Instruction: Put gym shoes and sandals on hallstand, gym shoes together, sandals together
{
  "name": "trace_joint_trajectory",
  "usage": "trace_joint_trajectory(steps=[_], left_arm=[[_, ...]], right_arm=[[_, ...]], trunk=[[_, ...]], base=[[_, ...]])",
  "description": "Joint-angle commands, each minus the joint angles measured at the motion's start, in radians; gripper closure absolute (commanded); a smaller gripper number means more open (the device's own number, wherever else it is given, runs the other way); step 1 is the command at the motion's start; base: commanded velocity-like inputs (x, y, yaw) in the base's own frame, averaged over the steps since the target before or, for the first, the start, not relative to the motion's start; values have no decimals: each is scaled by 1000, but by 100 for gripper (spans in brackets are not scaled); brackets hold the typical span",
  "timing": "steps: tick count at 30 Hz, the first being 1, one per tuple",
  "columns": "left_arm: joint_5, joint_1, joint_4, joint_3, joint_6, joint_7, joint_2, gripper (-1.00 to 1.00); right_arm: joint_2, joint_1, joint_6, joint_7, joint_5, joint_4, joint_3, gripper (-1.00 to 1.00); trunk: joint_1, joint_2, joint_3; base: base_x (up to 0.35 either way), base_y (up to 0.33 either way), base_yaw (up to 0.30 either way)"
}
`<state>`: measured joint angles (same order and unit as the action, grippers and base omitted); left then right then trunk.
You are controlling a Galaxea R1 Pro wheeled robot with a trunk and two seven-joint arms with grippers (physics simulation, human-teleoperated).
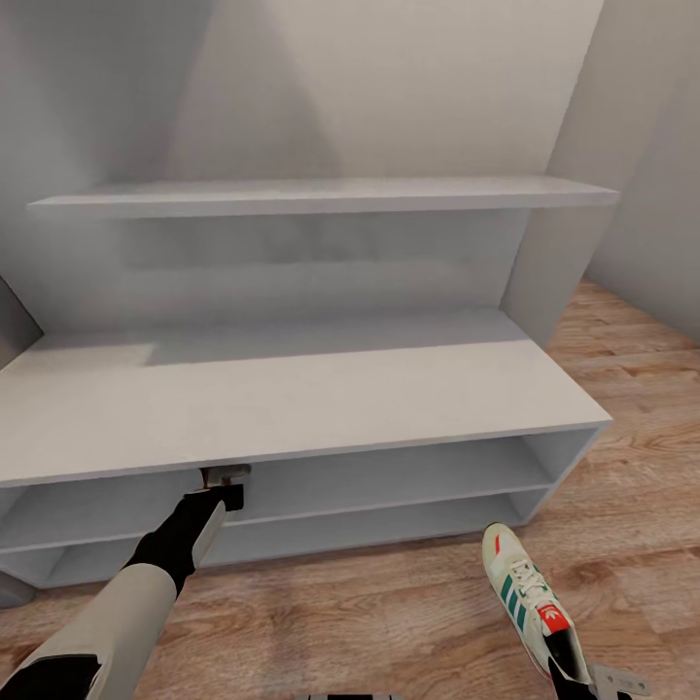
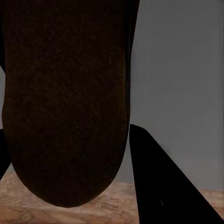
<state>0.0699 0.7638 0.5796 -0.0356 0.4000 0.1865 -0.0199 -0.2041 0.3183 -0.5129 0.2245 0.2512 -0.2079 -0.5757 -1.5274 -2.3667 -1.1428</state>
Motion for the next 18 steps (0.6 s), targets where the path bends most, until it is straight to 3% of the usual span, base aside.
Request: trace_joint_trajectory(steps=[1,7,8,18], left_arm=[[4,0,2,0,6,2,0,100],[4,0,2,0,6,0,0,100],[4,0,2,0,6,0,0,-100],[2,-1,0,0,5,6,-5,-100]], right_arm=[[0,1,-4,6,6,1,-9,100],[0,1,-4,6,6,1,-9,100],[0,1,-4,6,6,1,-9,100],[-1,1,-4,6,6,1,-9,100]], trunk=[[0,0,-1],[0,0,-1],[0,0,-1],[0,0,-1]], base=[[2,0,0],[0,0,0],[0,0,0],[0,0,0]])
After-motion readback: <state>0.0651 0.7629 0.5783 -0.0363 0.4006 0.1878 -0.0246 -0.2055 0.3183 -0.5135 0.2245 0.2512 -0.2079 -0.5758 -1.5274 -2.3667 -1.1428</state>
